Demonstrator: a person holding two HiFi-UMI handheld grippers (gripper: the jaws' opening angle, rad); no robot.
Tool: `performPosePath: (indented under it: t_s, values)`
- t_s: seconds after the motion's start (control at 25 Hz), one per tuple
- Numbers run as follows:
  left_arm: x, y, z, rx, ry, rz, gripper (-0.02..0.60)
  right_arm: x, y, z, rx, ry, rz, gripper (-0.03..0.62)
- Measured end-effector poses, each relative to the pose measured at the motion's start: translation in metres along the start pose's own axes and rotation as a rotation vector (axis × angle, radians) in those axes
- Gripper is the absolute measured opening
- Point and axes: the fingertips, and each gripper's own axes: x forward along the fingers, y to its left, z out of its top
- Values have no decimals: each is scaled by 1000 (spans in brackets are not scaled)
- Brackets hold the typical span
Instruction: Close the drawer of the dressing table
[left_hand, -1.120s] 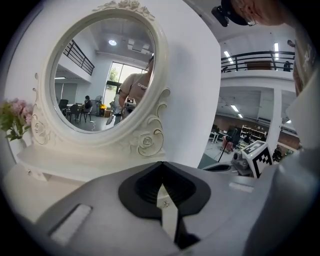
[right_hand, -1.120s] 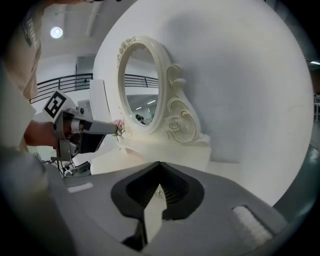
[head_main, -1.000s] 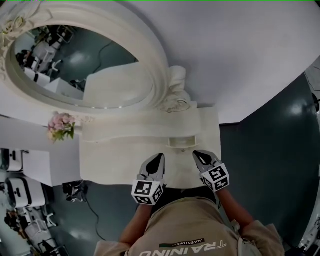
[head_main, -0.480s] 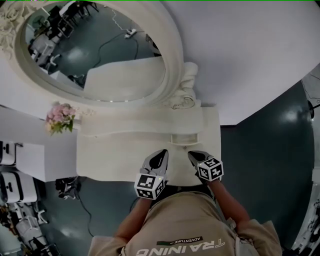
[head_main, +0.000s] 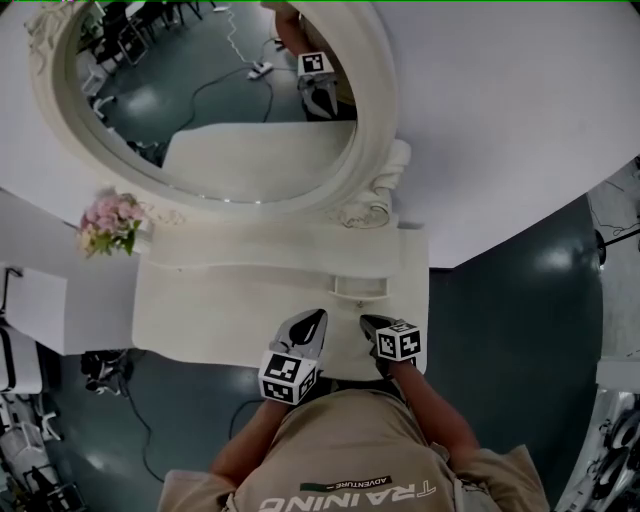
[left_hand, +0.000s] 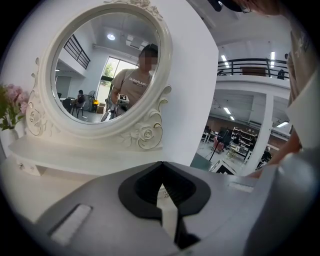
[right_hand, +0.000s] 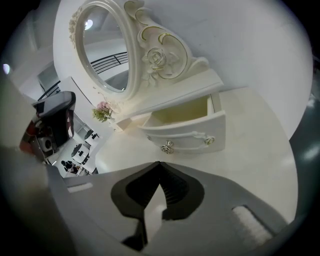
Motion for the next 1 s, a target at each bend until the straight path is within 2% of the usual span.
performPosePath:
  t_s: [0.32, 0.6, 1.0]
  values:
    - [-1, 6, 0, -41, -30, 16, 18, 11, -6, -6, -10, 71, -7, 3]
    - [-1, 24, -10, -67, -8, 42, 18, 22, -11, -1, 6, 90, -15, 3]
    - [13, 16, -8, -56, 16, 4, 18, 26, -14, 3, 22, 107, 0, 3]
